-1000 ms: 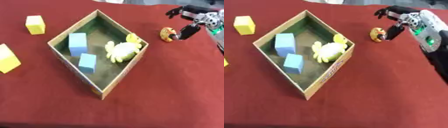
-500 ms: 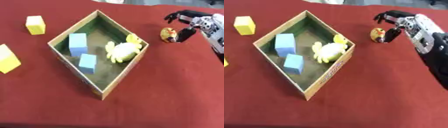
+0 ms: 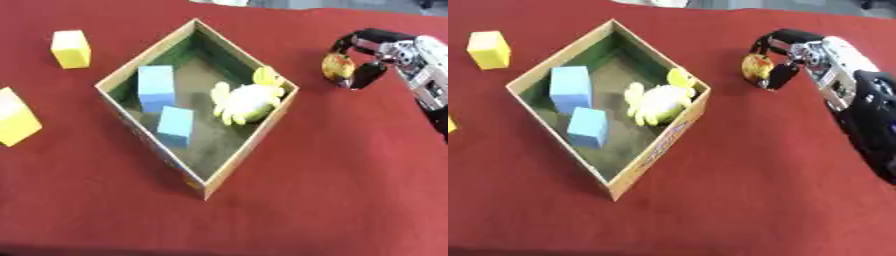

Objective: Pick up objects on the table and place them in the box.

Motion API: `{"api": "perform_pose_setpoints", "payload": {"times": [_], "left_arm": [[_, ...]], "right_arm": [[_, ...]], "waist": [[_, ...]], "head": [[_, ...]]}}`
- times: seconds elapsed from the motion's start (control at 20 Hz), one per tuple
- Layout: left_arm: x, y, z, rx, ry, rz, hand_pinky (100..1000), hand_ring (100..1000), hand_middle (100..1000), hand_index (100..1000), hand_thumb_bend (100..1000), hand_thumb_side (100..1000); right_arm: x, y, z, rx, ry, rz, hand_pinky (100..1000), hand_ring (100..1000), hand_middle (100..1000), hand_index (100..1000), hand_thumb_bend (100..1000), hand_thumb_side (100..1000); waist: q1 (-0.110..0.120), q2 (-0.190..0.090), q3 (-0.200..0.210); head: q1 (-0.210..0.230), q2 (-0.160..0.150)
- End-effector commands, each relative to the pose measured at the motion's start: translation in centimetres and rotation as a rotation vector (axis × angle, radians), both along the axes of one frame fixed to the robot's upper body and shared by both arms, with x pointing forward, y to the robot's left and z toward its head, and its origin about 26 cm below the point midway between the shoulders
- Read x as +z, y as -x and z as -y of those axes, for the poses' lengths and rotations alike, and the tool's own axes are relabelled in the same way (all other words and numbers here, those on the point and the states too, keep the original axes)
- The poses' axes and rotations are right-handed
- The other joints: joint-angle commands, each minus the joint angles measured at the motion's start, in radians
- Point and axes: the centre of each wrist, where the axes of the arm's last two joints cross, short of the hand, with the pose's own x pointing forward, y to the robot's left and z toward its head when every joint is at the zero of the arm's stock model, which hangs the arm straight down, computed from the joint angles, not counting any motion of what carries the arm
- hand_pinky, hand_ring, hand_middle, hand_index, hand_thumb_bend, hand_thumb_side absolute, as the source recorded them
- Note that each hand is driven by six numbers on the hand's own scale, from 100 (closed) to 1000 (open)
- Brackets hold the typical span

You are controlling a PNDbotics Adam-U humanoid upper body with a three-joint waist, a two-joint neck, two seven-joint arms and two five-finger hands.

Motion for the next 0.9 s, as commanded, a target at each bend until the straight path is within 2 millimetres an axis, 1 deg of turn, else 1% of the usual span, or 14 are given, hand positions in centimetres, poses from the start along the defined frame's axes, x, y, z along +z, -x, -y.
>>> {"api": "perform_pose_setpoints", "payload": {"times": [0.05, 0.1, 0.2, 0.4, 0.45, 0.5, 0.55, 0.7, 0.8, 0.9], "left_arm": [[0.7, 0.2, -0.2, 0.003, -0.015, 0.021, 959, 785, 768, 845, 172, 782], [0.7, 0.2, -0.2, 0.002, -0.015, 0.021, 959, 785, 768, 845, 171, 782], [0.7, 0.2, -0.1, 0.002, -0.015, 0.021, 960, 785, 768, 845, 171, 783], [0.6, 0.2, -0.2, 0.002, -0.016, 0.018, 960, 785, 768, 845, 169, 785], [0.6, 0.2, -0.2, 0.002, -0.016, 0.018, 960, 785, 768, 845, 169, 785], [0.6, 0.2, -0.2, 0.002, -0.016, 0.018, 960, 785, 768, 845, 169, 785], [0.7, 0.2, -0.2, 0.002, -0.016, 0.018, 960, 785, 768, 845, 169, 784], [0.6, 0.2, -0.2, 0.003, -0.017, 0.017, 960, 785, 768, 845, 169, 784], [0.6, 0.3, -0.2, 0.004, -0.017, 0.016, 960, 785, 769, 845, 168, 785], [0.6, 0.3, -0.2, 0.005, -0.018, 0.016, 960, 786, 769, 845, 168, 784]], "right_arm": [[1.6, 0.1, 0.6, -0.019, 0.014, 0.039, 887, 916, 666, 798, 211, 100], [1.6, 0.1, 0.5, -0.019, 0.010, 0.043, 881, 905, 640, 776, 169, 100], [1.7, 0.1, 0.4, -0.016, 0.000, 0.055, 873, 887, 615, 753, 105, 100], [2.1, 0.3, 0.2, -0.011, -0.019, 0.083, 853, 853, 554, 688, 100, 100], [2.1, 0.3, 0.2, -0.010, -0.021, 0.090, 853, 853, 554, 688, 100, 100], [2.3, 0.3, 0.1, -0.007, -0.024, 0.100, 841, 828, 521, 653, 100, 100], [2.5, 0.4, 0.0, -0.005, -0.028, 0.116, 836, 820, 516, 646, 100, 100], [3.8, 0.9, -0.4, -0.003, -0.030, 0.197, 831, 810, 501, 630, 100, 100], [5.4, 1.5, -0.9, 0.018, -0.036, 0.278, 829, 803, 495, 624, 100, 100], [7.4, 2.6, -2.1, 0.067, -0.037, 0.359, 829, 796, 491, 621, 100, 100]], "waist": [[0.010, -0.004, -0.001], [0.010, -0.005, -0.002], [0.010, -0.005, -0.002], [0.009, -0.006, -0.003], [0.009, -0.006, -0.003], [0.009, -0.007, -0.003], [0.009, -0.008, -0.003], [0.008, -0.010, -0.004], [0.007, -0.011, -0.005], [0.006, -0.013, -0.006]], "head": [[0.001, -0.004], [0.001, -0.003], [0.002, -0.002], [0.002, -0.002], [0.002, -0.002], [0.002, -0.002], [0.003, -0.001], [0.004, 0.001], [0.005, 0.002], [0.005, 0.004]]}}
